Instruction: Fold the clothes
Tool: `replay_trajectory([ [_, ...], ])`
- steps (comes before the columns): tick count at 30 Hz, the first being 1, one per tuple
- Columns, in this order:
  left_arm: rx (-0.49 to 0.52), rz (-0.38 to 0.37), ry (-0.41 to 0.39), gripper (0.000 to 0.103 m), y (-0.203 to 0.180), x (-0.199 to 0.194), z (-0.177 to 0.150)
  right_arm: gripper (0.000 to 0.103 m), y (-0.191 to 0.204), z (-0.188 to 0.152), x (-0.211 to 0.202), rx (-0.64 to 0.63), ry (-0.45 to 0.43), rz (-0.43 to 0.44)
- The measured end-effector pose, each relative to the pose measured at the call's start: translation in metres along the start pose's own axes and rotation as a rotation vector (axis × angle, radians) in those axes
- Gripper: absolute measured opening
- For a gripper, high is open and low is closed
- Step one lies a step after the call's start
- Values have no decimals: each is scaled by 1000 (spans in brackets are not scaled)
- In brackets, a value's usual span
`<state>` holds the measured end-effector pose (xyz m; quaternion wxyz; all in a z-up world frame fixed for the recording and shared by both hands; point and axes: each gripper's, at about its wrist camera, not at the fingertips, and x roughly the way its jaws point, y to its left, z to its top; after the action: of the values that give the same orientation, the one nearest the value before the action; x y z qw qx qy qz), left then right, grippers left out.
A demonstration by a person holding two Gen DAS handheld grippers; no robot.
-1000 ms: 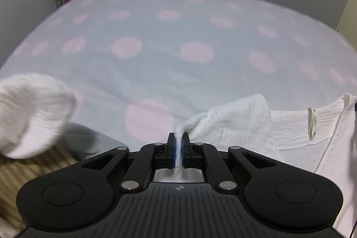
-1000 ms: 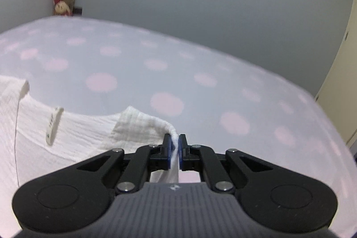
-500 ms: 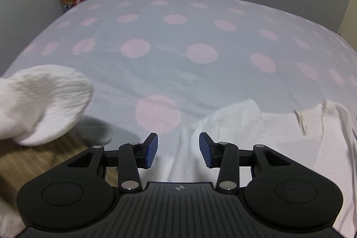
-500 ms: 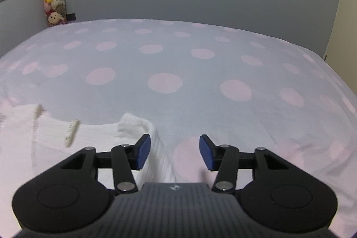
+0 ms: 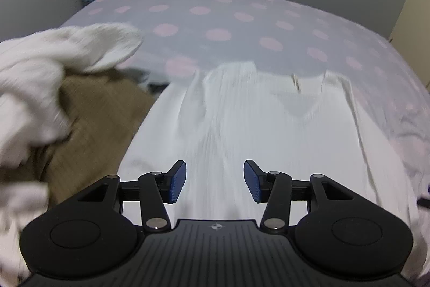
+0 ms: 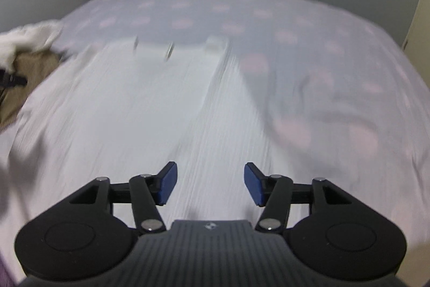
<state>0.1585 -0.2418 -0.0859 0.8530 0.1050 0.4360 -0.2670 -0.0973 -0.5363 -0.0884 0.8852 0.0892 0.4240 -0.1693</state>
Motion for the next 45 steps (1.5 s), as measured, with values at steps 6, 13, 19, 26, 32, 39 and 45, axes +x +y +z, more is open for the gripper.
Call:
replay_trajectory([
  [6, 44, 14, -10, 48, -28, -37, -47, 64, 23, -64, -13, 58, 90, 12],
  [13, 29, -8, -26, 50, -48, -62, -82, 65, 32, -85, 2, 99, 147, -13],
  [19, -8, -26, -62, 51, -50, -78, -96, 23, 32, -88, 17, 75, 224, -39],
  [26, -62, -43, -99, 51, -37, -88, -95, 5, 10, -82, -14, 166, 146, -17],
  [32, -79, -54, -96, 51, -35, -85, -94, 4, -17, -54, -37, 128, 96, -83],
  [39, -99, -47, -83, 52, -29, -80, -92, 4, -93, -1, -43, 154, 73, -215],
  [45, -123, -11, -60, 52, -25, -72, -88, 4, -159, 27, -29, 207, 89, -351],
])
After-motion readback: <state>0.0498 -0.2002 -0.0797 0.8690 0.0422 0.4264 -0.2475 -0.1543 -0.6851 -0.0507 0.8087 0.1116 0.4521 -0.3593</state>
